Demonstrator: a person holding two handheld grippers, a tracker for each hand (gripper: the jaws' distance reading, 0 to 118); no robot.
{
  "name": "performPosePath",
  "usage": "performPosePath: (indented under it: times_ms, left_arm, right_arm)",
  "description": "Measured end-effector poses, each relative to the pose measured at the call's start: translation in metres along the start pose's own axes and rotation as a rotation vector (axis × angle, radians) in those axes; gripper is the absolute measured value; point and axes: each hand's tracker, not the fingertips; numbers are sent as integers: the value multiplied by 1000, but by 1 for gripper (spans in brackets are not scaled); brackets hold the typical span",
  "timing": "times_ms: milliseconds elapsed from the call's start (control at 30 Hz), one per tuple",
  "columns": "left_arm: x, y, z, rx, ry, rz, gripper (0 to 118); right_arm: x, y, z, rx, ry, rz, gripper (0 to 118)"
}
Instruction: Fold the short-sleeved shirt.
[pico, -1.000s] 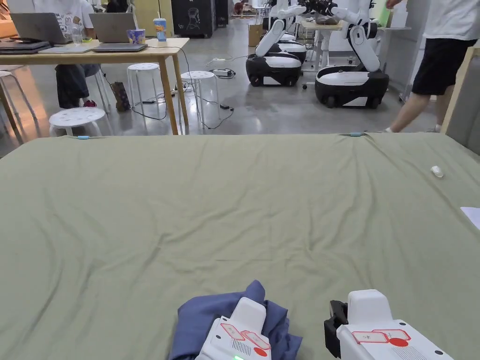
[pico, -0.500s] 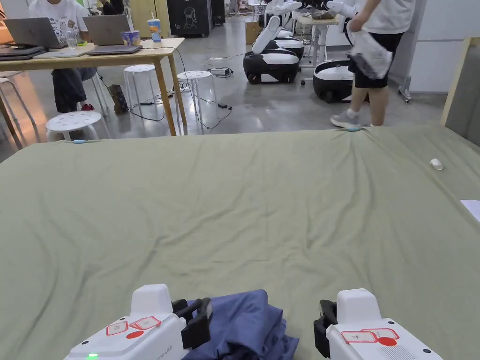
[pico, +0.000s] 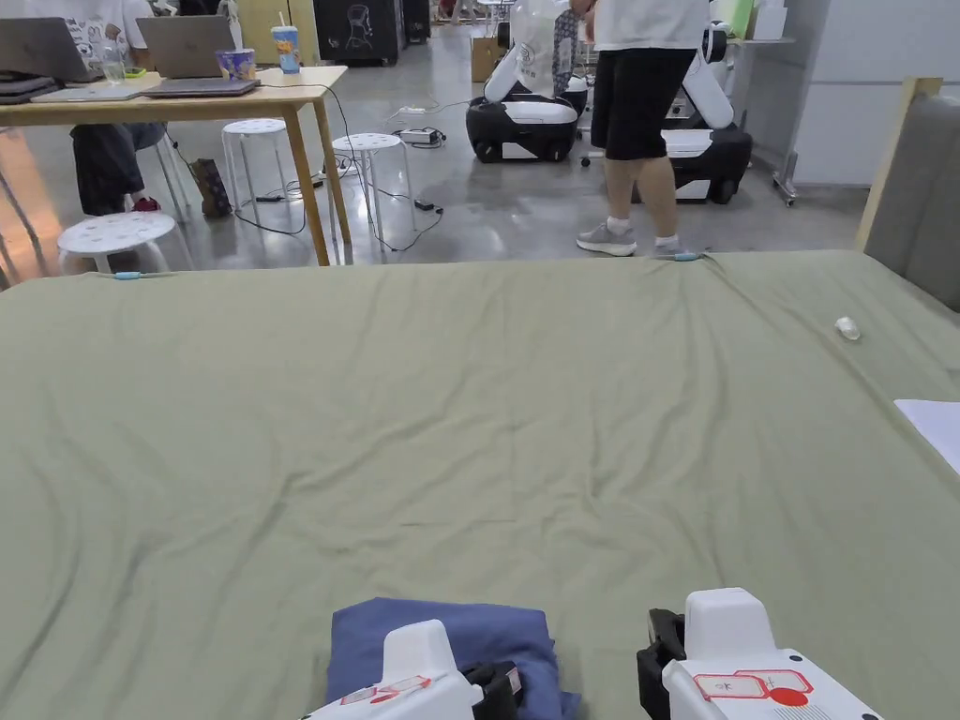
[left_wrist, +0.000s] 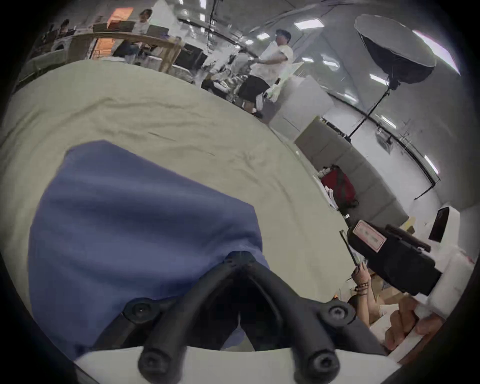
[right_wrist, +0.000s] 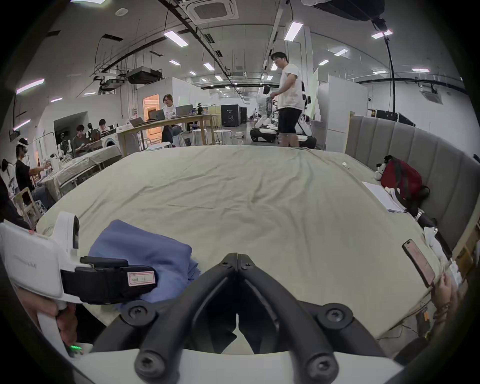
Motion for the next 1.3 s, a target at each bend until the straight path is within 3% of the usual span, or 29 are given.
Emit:
performPosePath:
  times_ms: [167, 400, 500, 533, 600, 667, 733, 933, 1000, 1067, 1200, 1267, 1300]
  left_arm:
    - [-6, 8, 21, 39, 9, -13, 0]
    - [-46, 23, 80, 165, 89, -21, 0]
    - [-77, 21, 101, 205, 127, 49, 4]
    - [-89, 19, 105, 215, 127, 89, 19]
    - [-106, 13, 113, 231, 131, 168, 74]
    - [-123, 5, 114, 248, 125, 248, 84]
    - [-131, -1, 113, 252, 66, 315, 98]
    - [-154, -16, 61, 175, -183, 535, 97]
    - [-153, -19, 46, 196, -246, 645, 71]
    - [-147, -23, 32, 173, -242, 706, 66]
    - [-134, -13, 30, 170, -199, 640, 59]
    - [-127, -8, 35, 156, -162, 595, 42]
    - [-124, -6, 39, 155, -107, 552, 40]
  right_arm:
    - [-6, 3, -2, -22, 13, -10, 0]
    - [-75, 5, -26, -58, 230, -11, 0]
    - [-95, -1, -41, -97, 272, -14, 0]
    - [-98, -4, -46, -104, 268, -11, 0]
    - [-99, -11, -56, -144, 243, 0, 0]
    - [-94, -20, -65, -193, 159, 13, 0]
    - [-83, -28, -69, -215, 147, -22, 0]
    - [-73, -32, -73, -208, 152, -37, 0]
    - [-75, -31, -71, -208, 154, -35, 0]
    - [-75, -31, -71, -207, 131, -19, 0]
    - [-68, -29, -70, -207, 132, -24, 0]
    - [-67, -29, -72, -208, 134, -24, 0]
    - [-67, -28, -72, -208, 141, -29, 0]
